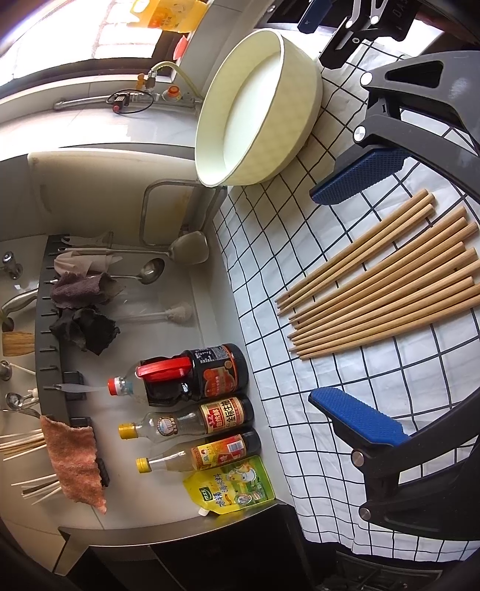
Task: Organize utensils
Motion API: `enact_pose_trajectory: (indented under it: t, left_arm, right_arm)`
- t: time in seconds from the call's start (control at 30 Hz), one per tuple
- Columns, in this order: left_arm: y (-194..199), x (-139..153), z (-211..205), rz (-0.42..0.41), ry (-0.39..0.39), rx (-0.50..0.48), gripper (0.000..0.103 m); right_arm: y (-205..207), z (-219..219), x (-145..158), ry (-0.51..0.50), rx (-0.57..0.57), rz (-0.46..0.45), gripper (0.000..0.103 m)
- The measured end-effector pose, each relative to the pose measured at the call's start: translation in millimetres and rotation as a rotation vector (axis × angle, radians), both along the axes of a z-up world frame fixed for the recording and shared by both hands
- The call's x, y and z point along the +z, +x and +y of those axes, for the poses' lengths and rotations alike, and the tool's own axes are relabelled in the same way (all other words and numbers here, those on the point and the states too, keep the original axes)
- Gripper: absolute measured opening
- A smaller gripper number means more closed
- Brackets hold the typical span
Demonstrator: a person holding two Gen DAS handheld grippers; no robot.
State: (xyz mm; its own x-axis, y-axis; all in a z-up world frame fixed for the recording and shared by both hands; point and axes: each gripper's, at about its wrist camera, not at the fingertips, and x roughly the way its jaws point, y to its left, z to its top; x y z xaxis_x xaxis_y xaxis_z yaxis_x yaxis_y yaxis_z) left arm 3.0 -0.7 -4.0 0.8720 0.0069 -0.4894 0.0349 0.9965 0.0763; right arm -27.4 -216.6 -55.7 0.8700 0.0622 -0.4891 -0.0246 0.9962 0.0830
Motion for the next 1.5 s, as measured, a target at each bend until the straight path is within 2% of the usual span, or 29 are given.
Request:
enact_pose_trajectory:
  t: [1.5]
  left_arm:
    - [2.2, -6.4, -4.2, 0.017, 0.01, -0.013, 0.097]
  right_arm:
    - [-0.4, 1.0, 1.0, -0.003, -0.001, -0.005, 0.088]
